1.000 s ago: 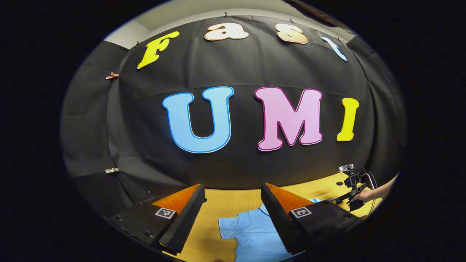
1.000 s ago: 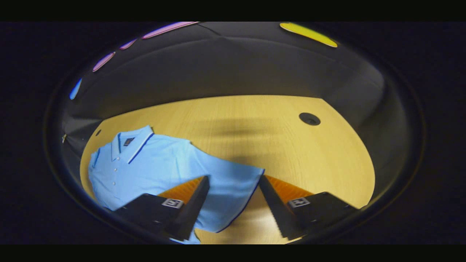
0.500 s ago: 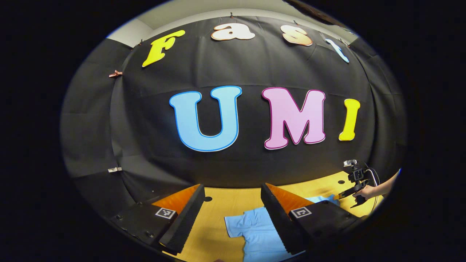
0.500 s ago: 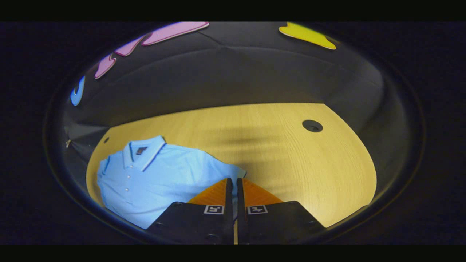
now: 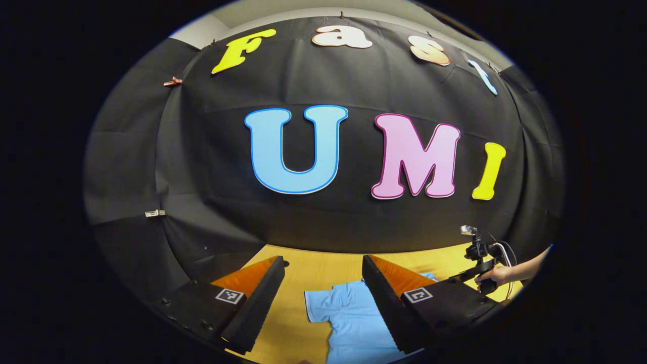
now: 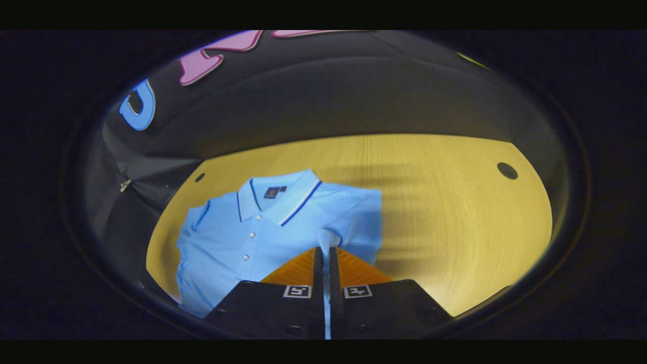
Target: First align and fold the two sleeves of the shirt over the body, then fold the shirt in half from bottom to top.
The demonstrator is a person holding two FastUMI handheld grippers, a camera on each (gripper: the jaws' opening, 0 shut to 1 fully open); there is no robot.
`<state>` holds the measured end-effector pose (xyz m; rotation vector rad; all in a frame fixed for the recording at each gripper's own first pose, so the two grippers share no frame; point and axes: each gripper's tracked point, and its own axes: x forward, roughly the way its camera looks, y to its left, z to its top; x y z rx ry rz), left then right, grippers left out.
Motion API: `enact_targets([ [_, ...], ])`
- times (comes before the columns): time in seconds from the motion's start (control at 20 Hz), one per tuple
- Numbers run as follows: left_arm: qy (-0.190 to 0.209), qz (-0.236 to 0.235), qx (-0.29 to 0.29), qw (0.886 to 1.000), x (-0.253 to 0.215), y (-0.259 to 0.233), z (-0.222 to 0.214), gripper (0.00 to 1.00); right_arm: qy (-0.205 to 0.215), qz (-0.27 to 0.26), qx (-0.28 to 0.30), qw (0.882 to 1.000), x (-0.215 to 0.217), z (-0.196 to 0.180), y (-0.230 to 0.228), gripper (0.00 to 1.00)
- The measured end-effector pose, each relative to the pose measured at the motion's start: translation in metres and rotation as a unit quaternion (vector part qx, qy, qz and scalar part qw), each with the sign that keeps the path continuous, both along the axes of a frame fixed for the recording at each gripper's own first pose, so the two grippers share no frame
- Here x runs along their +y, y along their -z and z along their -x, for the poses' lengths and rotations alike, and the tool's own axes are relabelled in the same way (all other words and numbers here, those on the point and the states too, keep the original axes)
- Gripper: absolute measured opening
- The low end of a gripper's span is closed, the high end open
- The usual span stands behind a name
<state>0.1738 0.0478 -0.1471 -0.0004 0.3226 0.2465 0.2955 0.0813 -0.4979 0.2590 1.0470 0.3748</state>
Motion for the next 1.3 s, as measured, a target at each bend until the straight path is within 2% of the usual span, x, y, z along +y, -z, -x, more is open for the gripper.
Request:
enact_targets([
  [0.1,-0.003,0.014,0.02,1.0,0.003,0.02,0.0,0.99,-0.006,0.004,0.012,1.0,0.002,0.003,0.011,0.02],
  [0.25,-0.016,0.044,0.04,0.998,0.008,0.048,-0.001,0.99,-0.023,-0.02,-0.007,1.0,0.005,0.003,-0.006,0.23],
  [0.3,-0.017,0.052,0.042,0.998,0.008,0.055,-0.006,0.99,-0.032,-0.021,-0.02,0.999,0.002,0.003,-0.012,0.33],
  [0.35,-0.019,0.055,0.051,0.997,0.01,0.066,-0.009,1.0,-0.039,-0.029,-0.033,0.998,0.0,0.005,-0.025,0.26],
  [0.45,-0.025,0.058,0.075,0.995,0.021,0.095,-0.023,0.99,-0.04,-0.041,-0.057,0.997,-0.01,0.012,-0.052,0.55],
  [0.5,-0.031,0.061,0.091,0.993,0.028,0.111,-0.031,0.99,-0.035,-0.044,-0.069,0.996,-0.021,0.019,-0.066,0.77],
  [0.55,-0.041,0.065,0.109,0.991,0.035,0.129,-0.038,0.99,-0.028,-0.048,-0.081,0.995,-0.031,0.025,-0.079,0.92],
  [0.65,-0.068,0.076,0.143,0.985,0.051,0.162,-0.056,0.99,-0.01,-0.051,-0.097,0.994,-0.055,0.039,-0.101,0.95],
  [0.7,-0.075,0.079,0.163,0.981,0.056,0.18,-0.065,0.99,0.001,-0.053,-0.103,0.993,-0.069,0.046,-0.112,0.88],
  [0.75,-0.081,0.081,0.183,0.976,0.061,0.199,-0.071,0.99,0.014,-0.054,-0.106,0.993,-0.082,0.052,-0.119,0.97],
  [0.8,-0.084,0.085,0.208,0.971,0.063,0.219,-0.077,0.98,0.028,-0.054,-0.107,0.992,-0.095,0.059,-0.124,0.89],
  [0.85,-0.088,0.09,0.23,0.965,0.064,0.24,-0.082,0.98,0.042,-0.054,-0.104,0.992,-0.107,0.065,-0.126,0.96],
  [1.0,-0.092,0.103,0.283,0.949,0.06,0.285,-0.089,0.98,0.074,-0.051,-0.09,0.992,-0.141,0.087,-0.132,0.97],
  [1.3,-0.102,0.105,0.367,0.919,0.058,0.346,-0.082,0.98,0.082,-0.021,-0.069,0.994,-0.178,0.116,-0.126,0.97],
])
